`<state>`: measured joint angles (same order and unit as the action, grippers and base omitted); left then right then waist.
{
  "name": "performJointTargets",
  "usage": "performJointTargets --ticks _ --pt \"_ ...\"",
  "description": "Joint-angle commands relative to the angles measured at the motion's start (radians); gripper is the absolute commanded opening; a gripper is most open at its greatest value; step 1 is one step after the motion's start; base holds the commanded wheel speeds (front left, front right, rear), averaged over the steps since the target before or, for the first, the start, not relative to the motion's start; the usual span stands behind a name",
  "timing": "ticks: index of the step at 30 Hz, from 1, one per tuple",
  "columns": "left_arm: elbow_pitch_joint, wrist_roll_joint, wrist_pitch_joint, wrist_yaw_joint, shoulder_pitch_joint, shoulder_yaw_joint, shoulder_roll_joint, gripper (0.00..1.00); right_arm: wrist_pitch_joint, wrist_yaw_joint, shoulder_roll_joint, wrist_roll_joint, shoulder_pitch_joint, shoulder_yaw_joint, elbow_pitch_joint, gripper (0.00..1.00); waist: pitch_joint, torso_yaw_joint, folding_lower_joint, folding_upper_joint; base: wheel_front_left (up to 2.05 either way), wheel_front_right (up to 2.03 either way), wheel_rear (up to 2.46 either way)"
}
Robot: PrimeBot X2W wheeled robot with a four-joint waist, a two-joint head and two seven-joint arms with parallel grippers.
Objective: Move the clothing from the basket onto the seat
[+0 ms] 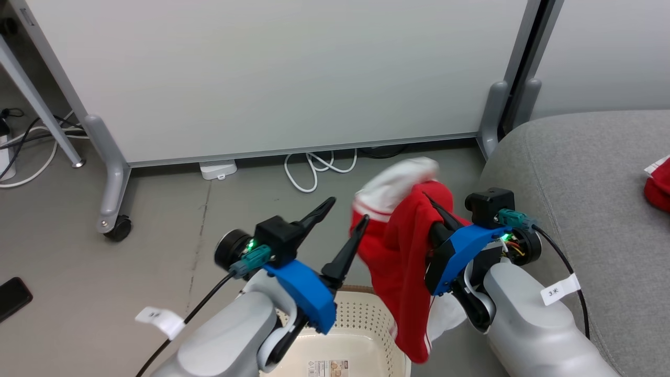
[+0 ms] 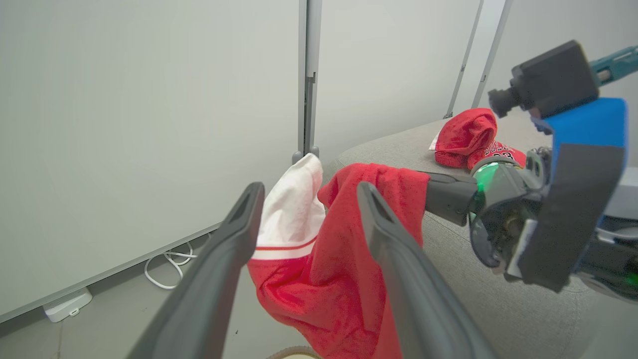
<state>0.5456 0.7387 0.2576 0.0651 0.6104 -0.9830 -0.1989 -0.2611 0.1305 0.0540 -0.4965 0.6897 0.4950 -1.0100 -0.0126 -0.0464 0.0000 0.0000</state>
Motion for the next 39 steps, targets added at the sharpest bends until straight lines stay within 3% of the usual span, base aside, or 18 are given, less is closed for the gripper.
performJointTargets --ticks 1,7,12,26,39 --pt "-0.018 -0.002 0.006 -0.016 -0.033 0.027 -0.015 1.0 -0.005 0.0 0.006 0.011 -0.008 -0.011 0.018 0.0 -0.001 0.005 0.0 0.0 0.0 0.0 0.0" --pt "-0.143 -0.082 0.008 -0.086 -0.175 0.189 -0.073 1.0 -0.006 0.0 0.006 0.047 -0.04 -0.044 0.071 0.0 -0.008 0.026 0.0 0.0 0.0 0.0 0.0" --pt "-0.217 -0.179 0.009 -0.107 -0.306 0.32 -0.089 1.0 -0.006 0.0 0.008 0.071 -0.062 -0.065 0.111 0.0 -0.012 0.04 0.0 0.0 0.0 0.0 0.0" --pt "-0.224 -0.328 0.009 -0.022 -0.422 0.503 -0.023 1.0 -0.006 0.0 0.003 0.11 -0.109 -0.103 0.184 0.0 -0.014 0.083 0.0 0.0 0.0 0.0 0.0" --pt "-0.229 -0.391 0.009 0.022 -0.419 0.572 0.002 1.0 -0.006 0.0 0.0 0.125 -0.14 -0.079 0.309 0.0 -0.049 0.275 0.0 0.0 0.0 0.0 0.0"
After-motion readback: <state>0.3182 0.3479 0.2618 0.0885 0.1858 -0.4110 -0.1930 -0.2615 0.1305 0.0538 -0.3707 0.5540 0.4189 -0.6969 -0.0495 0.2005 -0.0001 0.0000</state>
